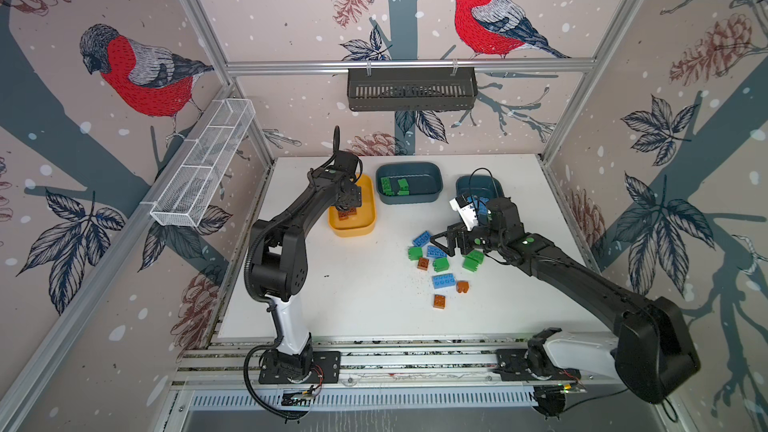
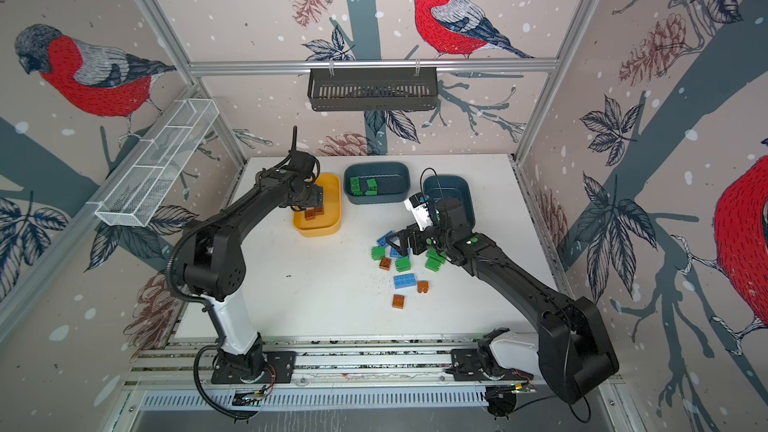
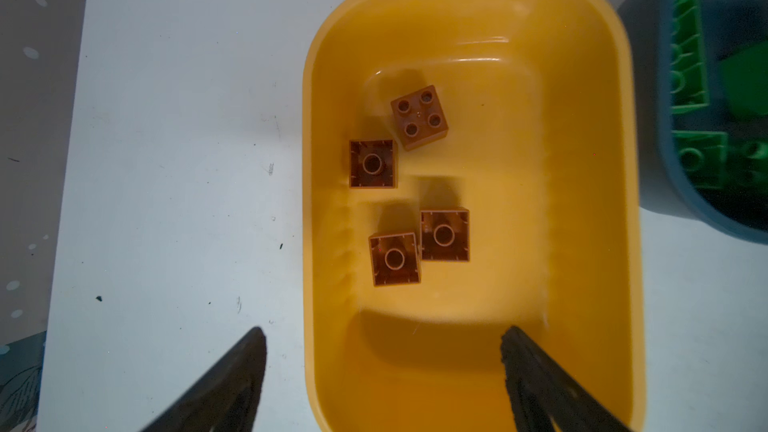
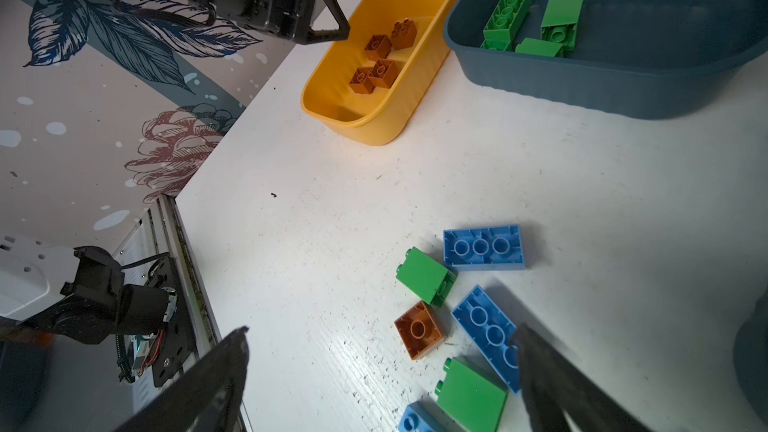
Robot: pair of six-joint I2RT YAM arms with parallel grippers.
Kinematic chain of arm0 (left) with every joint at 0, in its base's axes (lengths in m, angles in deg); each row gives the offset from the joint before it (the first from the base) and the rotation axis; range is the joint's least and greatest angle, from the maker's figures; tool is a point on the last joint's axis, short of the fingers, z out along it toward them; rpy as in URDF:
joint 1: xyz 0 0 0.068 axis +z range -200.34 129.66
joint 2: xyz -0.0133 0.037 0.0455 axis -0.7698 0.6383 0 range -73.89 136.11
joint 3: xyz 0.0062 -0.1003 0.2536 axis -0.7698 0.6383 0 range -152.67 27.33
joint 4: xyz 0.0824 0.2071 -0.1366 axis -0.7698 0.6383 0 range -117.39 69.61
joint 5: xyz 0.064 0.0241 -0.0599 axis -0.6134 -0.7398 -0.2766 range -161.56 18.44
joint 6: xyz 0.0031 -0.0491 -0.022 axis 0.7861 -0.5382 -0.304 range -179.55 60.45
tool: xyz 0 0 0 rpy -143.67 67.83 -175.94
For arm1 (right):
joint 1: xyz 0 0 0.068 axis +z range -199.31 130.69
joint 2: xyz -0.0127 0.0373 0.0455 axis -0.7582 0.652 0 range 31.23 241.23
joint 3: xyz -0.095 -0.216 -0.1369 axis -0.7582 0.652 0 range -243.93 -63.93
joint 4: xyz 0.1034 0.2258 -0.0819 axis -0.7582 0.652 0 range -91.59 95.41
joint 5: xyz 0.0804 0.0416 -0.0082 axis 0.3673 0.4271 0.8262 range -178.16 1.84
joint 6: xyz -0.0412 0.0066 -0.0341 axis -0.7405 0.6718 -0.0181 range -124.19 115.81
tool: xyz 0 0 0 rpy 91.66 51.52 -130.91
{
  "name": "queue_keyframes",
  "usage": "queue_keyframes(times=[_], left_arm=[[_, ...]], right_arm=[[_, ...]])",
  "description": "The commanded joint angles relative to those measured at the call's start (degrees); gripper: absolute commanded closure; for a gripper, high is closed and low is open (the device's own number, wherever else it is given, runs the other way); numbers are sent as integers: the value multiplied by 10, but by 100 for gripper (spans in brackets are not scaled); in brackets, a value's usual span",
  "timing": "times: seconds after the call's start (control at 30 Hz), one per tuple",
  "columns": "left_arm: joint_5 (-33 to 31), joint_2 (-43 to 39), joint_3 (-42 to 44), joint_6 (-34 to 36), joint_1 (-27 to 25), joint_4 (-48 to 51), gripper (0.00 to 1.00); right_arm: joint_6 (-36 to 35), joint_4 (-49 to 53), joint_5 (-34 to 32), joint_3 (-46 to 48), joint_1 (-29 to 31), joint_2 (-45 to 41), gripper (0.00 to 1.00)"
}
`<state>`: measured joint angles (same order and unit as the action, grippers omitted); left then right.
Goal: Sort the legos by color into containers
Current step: 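Carry the brown brick into the yellow tub and release, then lift the left gripper from the yellow tub while the right gripper reaches toward the pile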
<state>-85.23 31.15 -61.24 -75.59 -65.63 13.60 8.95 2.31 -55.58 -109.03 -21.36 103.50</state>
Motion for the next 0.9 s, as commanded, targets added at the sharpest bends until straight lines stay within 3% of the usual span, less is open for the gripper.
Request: queue_keyframes(times=[0.0,0.17,0.27,0.47,0.67,0.87], left_arm=[[55,-39,22,20,1,3,6],[136,-125,93,36,1,-31,2],[173,-173,138,37,4,-53,2],[308,-244,215,51,25,-90,2],[383,-292,285,60,74,-106,3],[402,-328,325,55,109,-111,3]], right_arm=[[-25,17,-23,-12,14,16,1],[-80,46,-31,-30,40,40,1],[-150,82,-32,-50,61,57,2],[-293,139,-48,-101,96,116,10],[-388,161,-73,-143,127,193,15],[-444,175,-107,-195,138,270,21]])
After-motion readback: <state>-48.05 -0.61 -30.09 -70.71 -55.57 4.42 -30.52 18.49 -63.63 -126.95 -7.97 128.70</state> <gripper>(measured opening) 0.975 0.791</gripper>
